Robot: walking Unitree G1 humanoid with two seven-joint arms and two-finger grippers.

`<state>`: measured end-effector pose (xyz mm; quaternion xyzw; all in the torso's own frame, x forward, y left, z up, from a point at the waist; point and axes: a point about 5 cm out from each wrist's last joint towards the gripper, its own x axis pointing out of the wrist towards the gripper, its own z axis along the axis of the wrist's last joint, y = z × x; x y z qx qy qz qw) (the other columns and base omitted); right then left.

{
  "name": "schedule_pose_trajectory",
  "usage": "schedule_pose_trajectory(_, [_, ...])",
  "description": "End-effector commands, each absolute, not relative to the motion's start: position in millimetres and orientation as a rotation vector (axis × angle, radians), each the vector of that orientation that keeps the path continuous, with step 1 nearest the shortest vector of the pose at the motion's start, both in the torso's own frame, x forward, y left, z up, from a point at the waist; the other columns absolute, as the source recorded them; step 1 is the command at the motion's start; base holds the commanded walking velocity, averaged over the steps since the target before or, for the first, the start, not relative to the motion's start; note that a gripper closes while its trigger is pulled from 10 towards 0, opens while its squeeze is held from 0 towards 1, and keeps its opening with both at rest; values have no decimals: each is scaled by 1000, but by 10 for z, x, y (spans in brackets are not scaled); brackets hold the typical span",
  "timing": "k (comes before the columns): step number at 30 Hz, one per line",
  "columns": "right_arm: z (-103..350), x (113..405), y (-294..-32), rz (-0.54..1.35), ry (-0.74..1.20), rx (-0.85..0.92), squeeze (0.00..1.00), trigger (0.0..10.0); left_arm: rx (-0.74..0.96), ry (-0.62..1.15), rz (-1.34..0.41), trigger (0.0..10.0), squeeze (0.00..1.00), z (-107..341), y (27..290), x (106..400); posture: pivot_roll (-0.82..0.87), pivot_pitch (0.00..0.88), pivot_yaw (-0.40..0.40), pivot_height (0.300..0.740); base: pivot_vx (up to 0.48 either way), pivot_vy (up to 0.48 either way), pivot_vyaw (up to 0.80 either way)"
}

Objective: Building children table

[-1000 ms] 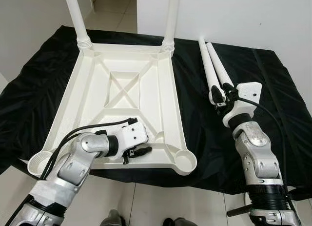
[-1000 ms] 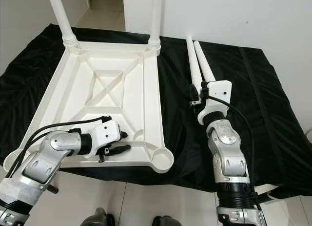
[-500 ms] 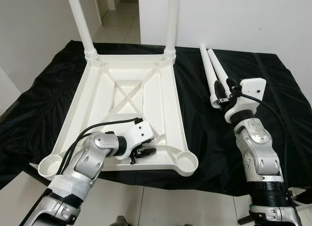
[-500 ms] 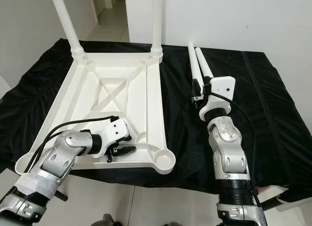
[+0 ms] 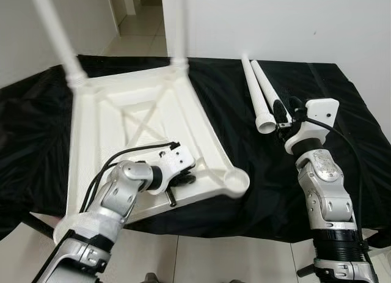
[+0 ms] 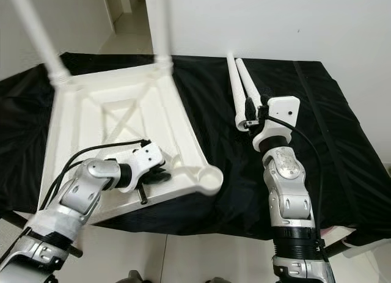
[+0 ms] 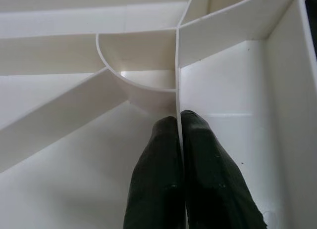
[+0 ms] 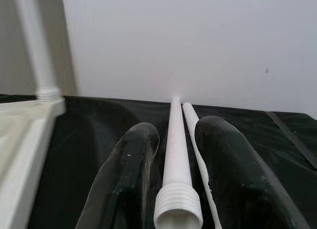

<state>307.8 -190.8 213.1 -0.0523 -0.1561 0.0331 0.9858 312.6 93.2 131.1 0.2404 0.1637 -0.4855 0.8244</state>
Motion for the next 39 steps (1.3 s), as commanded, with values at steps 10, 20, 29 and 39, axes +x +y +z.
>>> schedule_pose_trajectory(10, [2138,3101,-1877,75,-304,-94,0,10000,536,140,-715,10000,0,1395,799,3272,44,74,26,740,0,0,0])
schedule_pose_trajectory(20, [2117,3132,-1800,98,-297,-87,0,10000,467,38,-789,10000,1000,1567,574,3241,50,92,25,740,0,0,0])
schedule_pose_trajectory(29, [2038,3133,-1789,86,-273,-71,0,10000,493,-2,-851,10000,0,1734,739,3156,62,88,24,740,0,0,0])
schedule_pose_trajectory(39, [1969,3207,-1759,78,-250,-48,0,10000,462,-74,-893,10000,0,1870,806,3007,87,71,3,740,0,0,0])
